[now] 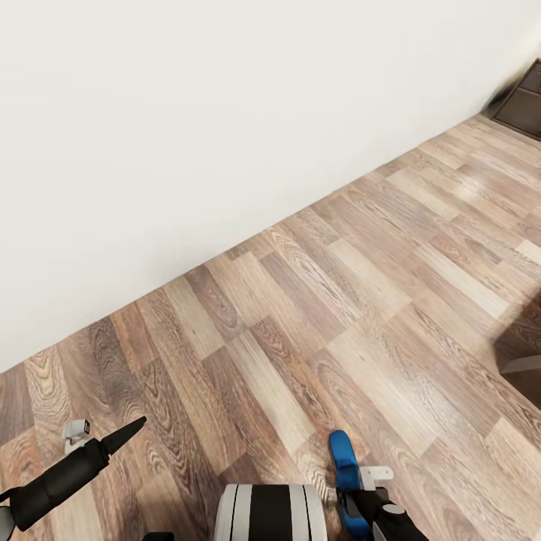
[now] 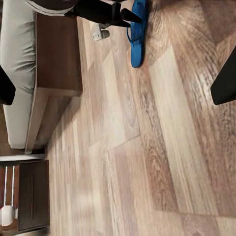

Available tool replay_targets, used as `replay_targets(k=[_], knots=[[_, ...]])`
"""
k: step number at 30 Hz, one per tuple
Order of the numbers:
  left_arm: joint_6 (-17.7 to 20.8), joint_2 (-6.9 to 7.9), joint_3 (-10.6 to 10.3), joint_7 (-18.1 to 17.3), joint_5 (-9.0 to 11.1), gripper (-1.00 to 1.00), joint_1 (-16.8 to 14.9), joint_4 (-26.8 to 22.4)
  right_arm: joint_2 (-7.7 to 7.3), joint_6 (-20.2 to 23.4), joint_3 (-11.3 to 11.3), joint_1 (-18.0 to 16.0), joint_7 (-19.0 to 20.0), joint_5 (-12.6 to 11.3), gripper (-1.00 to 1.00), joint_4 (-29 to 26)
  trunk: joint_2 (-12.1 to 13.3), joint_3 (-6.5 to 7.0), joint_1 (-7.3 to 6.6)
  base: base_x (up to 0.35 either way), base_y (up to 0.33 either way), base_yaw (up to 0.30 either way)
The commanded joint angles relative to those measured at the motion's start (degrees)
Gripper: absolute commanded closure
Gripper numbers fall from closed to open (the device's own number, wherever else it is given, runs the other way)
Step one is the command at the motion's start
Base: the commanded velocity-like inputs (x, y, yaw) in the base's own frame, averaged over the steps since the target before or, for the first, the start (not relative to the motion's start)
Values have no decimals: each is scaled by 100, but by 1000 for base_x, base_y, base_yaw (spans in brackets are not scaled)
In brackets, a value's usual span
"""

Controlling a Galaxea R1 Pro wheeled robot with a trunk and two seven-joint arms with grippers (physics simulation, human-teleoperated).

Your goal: In the bedroom, move the book from the bed onto either nightstand, and place the two sandals side by side next to the bed.

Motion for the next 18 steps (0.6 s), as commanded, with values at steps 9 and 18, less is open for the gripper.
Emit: replay_targets(k=[9, 18], knots=[[41, -1, 3, -2, 30, -100, 0, -1, -5, 36, 0, 1, 2, 0, 100, -12, 2, 42, -6, 0, 0, 0], [41, 2, 3, -2, 32, -100, 3, 0, -7, 34, 0, 1, 4, 0, 100, -12, 6, 108, -14, 0, 0, 0]])
